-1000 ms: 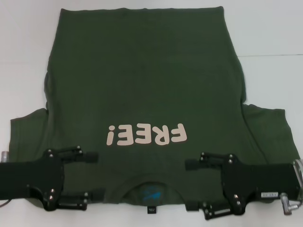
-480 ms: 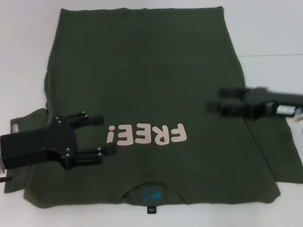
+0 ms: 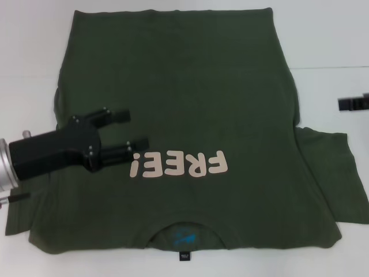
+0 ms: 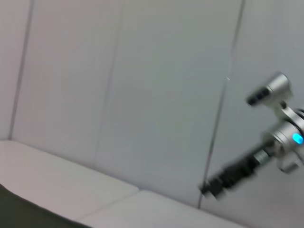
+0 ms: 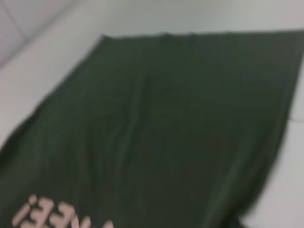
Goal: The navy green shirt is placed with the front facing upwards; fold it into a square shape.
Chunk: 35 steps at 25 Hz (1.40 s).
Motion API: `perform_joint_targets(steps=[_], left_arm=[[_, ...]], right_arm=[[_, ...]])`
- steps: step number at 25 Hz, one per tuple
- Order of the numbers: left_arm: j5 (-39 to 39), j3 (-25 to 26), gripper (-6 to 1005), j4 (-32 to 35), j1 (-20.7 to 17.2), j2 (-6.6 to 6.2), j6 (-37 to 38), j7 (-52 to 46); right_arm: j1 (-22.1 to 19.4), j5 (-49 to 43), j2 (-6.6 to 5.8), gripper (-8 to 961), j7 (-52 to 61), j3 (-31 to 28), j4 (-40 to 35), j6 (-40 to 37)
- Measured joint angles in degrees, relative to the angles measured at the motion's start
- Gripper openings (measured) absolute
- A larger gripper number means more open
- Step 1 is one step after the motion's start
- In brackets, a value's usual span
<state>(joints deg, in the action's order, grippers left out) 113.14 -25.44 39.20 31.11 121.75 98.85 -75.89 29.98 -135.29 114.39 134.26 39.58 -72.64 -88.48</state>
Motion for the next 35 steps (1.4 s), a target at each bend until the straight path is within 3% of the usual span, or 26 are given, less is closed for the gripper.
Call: perform_joint_targets(steps=[7, 15, 20, 35], left_arm=[[-3.5, 0.4, 859, -0.1, 0.2, 0.06, -0.9, -0.9], [-4.7, 0.0, 859, -0.1, 1.8, 0.49, -3.0, -1.7], [-4.8, -0.1, 859, -0.1, 3.0, 0.59, -3.2, -2.0], [-5.6, 0.3, 859, 0.0, 2.6, 0.69, -3.3, -2.1]], right_arm=[[0.8, -10.8, -0.50, 846, 4.5, -5.0, -2.6, -10.0], [-0.4, -17.6, -1.49, 921, 6.5, -11.3, -3.2, -15.4], [-0.5, -22.9, -1.49, 931, 7.7, -12.0, -2.1, -16.0], [2.4, -22.1, -1.07, 927, 8.4, -13.0, 10.9, -12.5]])
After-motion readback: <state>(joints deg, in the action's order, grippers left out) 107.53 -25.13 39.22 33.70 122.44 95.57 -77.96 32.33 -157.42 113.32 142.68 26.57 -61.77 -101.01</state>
